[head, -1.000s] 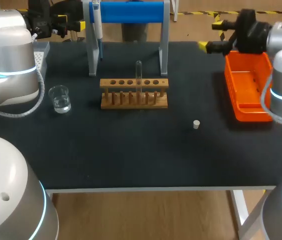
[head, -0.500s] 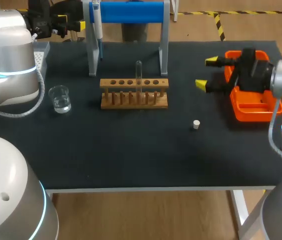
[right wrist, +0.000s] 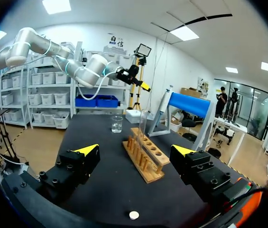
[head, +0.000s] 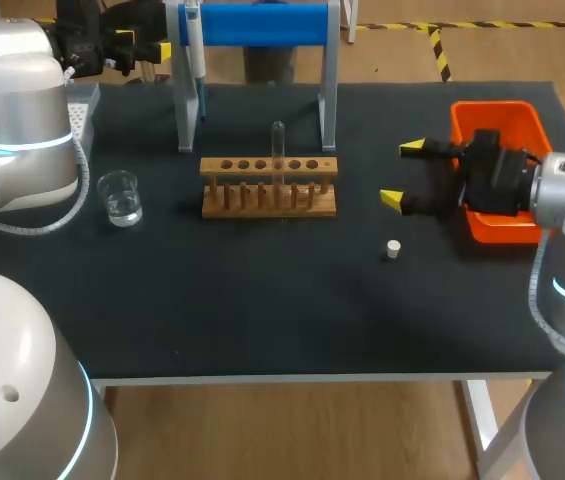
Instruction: Invert the test tube, pick up the pipette, mount the tip to pipette, aspirate from beaker and dispense into the tube, eject the tip, return the pipette, and cap with the stopper.
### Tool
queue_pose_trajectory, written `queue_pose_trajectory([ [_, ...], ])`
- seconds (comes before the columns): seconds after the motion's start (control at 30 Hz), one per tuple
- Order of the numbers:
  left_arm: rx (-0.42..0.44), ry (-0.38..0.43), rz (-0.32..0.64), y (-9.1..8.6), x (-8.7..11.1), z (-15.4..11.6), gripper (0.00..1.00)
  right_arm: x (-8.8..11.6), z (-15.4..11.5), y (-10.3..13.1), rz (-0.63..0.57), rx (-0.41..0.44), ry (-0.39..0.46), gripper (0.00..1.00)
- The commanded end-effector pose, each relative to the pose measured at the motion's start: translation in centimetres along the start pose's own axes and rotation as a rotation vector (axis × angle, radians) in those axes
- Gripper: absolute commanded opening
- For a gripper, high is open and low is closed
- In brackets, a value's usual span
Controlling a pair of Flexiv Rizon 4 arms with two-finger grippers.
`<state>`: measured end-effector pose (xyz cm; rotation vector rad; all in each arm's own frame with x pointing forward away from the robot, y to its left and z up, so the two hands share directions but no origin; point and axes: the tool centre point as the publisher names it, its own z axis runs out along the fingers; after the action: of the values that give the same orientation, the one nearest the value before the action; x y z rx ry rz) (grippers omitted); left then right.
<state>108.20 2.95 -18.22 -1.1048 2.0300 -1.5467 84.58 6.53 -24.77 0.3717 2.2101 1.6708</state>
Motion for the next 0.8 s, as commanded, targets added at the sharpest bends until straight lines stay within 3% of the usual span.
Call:
queue_pose_trajectory([
  [0.03,-0.001,0.003,-0.001,0.0,-0.1,0.0,1.0,0.1,0.0,0.0,0.0,-0.001,-0.004,1.0],
  [0.3,-0.001,0.003,-0.001,0.0,-0.1,0.0,1.0,0.1,0.0,0.0,0.0,-0.001,-0.004,1.0],
  [0.53,0.03,-0.01,0.069,2.6,6.7,-2.9,1.0,0.1,0.0,0.0,0.0,-0.001,-0.004,1.0],
  [0.8,0.027,0.032,0.137,5.5,13.5,-5.2,1.0,0.1,0.0,0.0,0.0,-0.001,-0.004,1.0],
])
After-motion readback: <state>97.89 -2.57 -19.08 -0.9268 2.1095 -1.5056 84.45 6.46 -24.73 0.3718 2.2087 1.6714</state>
